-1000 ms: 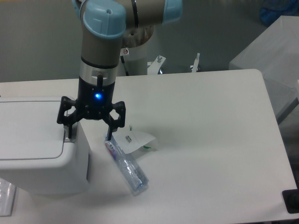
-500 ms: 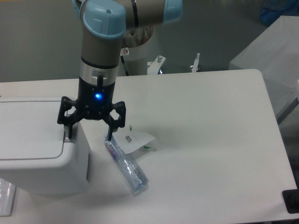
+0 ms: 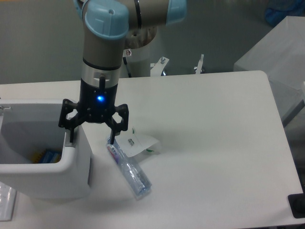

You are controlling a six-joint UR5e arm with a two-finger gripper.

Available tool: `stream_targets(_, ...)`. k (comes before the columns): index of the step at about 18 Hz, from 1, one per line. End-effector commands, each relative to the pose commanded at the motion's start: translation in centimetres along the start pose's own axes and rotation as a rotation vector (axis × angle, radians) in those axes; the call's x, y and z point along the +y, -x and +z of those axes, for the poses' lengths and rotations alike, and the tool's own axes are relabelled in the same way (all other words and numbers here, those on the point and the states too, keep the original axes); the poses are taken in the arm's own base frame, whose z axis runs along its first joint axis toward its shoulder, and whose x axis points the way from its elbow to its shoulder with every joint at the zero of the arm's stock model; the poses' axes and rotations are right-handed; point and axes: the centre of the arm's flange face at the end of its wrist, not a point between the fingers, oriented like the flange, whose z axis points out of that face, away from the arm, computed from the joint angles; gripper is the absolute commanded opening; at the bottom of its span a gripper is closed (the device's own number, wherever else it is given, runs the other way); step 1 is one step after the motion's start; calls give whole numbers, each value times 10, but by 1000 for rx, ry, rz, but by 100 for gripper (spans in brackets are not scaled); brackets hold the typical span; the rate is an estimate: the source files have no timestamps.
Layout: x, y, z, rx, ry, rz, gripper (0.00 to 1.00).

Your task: Open the trash can

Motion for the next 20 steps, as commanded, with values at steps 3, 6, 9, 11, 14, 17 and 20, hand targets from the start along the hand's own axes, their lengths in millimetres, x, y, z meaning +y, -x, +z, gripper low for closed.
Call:
stream_targets(3,-24,12,-25,-36,-63,34,100)
stream_targets(6,-30,42,-38,-121,-77,36,100)
stream_targets(9,-30,79,-49,-189,-72,65,100)
stream_targets(11,-27,105,-54,-249,-44,99,100)
stream_targets(14,-16,132,-61,-305,53,185,100)
stream_targets(17,-6,165,-70,-310,131,281,100)
stream_targets(20,4,187,-76,-332,173,337,100)
